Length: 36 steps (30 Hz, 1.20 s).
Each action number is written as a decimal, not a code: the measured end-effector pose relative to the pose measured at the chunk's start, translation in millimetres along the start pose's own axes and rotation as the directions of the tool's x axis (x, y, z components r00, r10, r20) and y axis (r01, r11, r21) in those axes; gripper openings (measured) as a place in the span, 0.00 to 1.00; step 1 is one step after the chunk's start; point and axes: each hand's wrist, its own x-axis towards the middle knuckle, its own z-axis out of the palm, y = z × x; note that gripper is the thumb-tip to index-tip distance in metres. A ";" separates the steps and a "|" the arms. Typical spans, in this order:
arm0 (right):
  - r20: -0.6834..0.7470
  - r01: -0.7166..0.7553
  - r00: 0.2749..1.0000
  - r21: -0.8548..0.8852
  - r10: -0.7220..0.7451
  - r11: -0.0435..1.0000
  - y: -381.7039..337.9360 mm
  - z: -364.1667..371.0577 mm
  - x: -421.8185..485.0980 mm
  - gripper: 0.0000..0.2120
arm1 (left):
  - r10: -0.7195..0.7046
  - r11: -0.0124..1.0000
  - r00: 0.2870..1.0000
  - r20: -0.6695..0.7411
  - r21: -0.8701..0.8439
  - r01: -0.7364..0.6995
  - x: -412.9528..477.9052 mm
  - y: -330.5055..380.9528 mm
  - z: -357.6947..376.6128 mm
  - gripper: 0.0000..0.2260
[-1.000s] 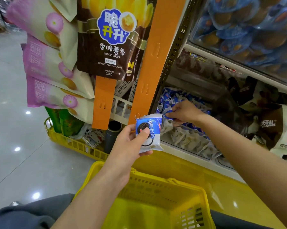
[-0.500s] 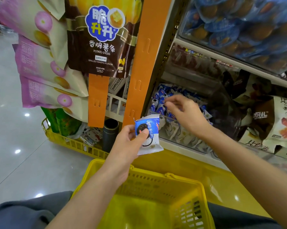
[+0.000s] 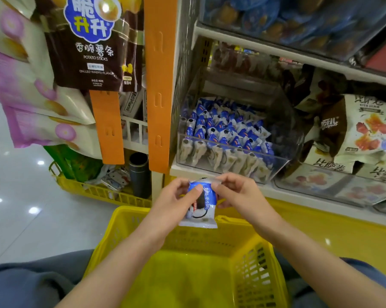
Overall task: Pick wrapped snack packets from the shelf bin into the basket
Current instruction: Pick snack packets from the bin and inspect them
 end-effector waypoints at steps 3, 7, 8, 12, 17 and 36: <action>0.016 -0.013 1.000 0.029 0.012 1.000 10.1 1.4 -2.3 0.06 | -0.015 1.000 1.000 -0.002 0.012 0.015 0.7 -3.9 2.3 0.06; 0.050 0.051 0.998 -0.064 -0.048 0.997 20.8 10.3 -0.9 0.11 | 0.009 0.995 1.000 -0.018 0.095 -0.007 3.3 -8.3 2.5 0.06; 0.044 0.066 0.997 -0.090 -0.062 0.994 22.3 11.5 -0.2 0.11 | 0.023 0.994 1.000 -0.007 0.109 -0.022 3.7 -9.0 2.7 0.06; 0.007 0.100 0.995 -0.098 -0.100 0.990 25.7 9.5 2.5 0.10 | 0.055 0.995 0.998 0.035 0.084 -0.057 2.6 -10.8 4.9 0.07; -0.008 0.309 0.938 -0.427 -0.346 0.850 23.7 7.2 -6.5 0.04 | 0.072 0.995 0.997 0.010 0.061 -0.072 3.2 -12.8 6.2 0.12; 0.040 -0.278 0.960 0.150 0.276 0.949 28.7 0.5 -0.3 0.08 | 0.094 0.996 0.963 -0.251 0.023 -0.091 9.5 -15.7 -1.7 0.07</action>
